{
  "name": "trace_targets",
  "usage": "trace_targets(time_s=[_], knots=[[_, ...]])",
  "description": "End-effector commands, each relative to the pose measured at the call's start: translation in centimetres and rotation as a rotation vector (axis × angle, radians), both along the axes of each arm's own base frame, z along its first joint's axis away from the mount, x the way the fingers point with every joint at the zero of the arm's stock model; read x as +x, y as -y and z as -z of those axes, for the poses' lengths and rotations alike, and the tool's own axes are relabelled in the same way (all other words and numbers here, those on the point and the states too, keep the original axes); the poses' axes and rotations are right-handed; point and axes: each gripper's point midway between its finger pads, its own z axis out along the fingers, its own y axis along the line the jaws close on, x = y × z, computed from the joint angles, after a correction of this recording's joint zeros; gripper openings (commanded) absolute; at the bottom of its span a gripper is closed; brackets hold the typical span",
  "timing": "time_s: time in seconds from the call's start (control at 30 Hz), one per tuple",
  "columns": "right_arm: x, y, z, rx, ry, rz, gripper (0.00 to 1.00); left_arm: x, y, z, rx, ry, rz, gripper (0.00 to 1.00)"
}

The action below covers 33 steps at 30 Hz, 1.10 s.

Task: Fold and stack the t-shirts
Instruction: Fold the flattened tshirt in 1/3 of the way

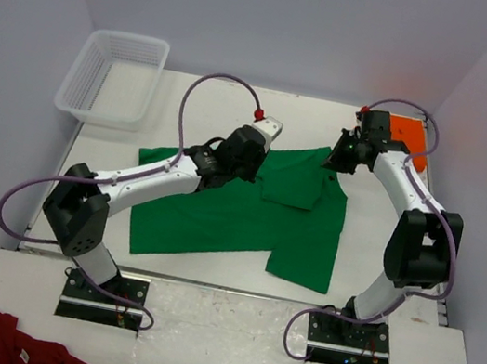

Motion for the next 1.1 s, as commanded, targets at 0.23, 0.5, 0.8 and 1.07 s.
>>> trace_targets(time_s=[0.23, 0.5, 0.8, 1.07], knots=[[0.8, -9.8, 2.3, 0.095, -0.048, -0.249, 0.00, 5.8, -15.6, 1.9, 0.043, -0.032, -0.501, 0.26], [1.0, -9.8, 5.8, 0.079, -0.126, -0.238, 0.00, 6.7, -18.5, 4.4, 0.067, -0.082, -0.584, 0.24], [-0.3, -8.6, 8.8, 0.027, -0.232, -0.164, 0.00, 7.9, -17.2, 7.3, 0.087, -0.123, -0.530, 0.00], [-1.9, -7.0, 10.8, -0.049, -0.341, -0.052, 0.00, 8.8, -15.9, 10.8, 0.109, -0.196, -0.483, 0.00]])
